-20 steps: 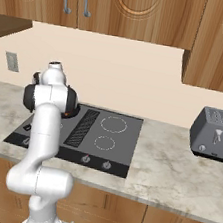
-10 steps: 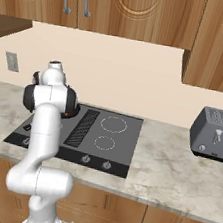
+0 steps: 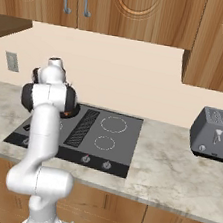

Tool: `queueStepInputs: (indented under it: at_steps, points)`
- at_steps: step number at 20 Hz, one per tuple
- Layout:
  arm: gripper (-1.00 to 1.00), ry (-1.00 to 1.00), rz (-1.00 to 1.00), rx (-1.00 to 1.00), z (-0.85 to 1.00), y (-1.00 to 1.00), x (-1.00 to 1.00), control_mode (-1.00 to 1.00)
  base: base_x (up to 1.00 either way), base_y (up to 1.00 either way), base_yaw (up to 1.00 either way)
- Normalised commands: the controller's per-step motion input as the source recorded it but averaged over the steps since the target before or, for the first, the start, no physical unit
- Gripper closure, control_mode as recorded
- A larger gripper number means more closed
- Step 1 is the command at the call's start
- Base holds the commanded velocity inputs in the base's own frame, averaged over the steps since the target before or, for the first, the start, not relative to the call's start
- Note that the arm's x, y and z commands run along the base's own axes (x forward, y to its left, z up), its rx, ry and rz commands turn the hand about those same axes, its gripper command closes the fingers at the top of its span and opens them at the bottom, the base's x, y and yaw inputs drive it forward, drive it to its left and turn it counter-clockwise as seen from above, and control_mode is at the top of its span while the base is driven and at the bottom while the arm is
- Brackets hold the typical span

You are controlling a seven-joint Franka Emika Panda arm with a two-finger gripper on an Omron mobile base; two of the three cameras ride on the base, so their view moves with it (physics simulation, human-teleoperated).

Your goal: Put the sweet potato and lime in the pan. Then turn on the rear left burner and set the heat to medium.

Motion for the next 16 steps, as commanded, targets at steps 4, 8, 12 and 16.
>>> queueStepInputs:
  at_steps: [4,8,12,16]
  points:
    - [-1.0,-0.04,0.02,0.02,0.44,-0.35,-0.64,-1.0,0.0,0.0,0.0]
    - [-1.0,-0.08,0.02,0.1,0.2,-0.42,-0.51,-1.0,0.0,0.0,0.0]
    - [-1.0,-0.08,0.0,0.07,0.02,-0.23,-0.7,-1.0,0.0,0.0,0.0]
    - [-1.0,-0.08,0.0,0.05,0.0,-0.12,-0.65,-1.0,0.0,0.0,0.0]
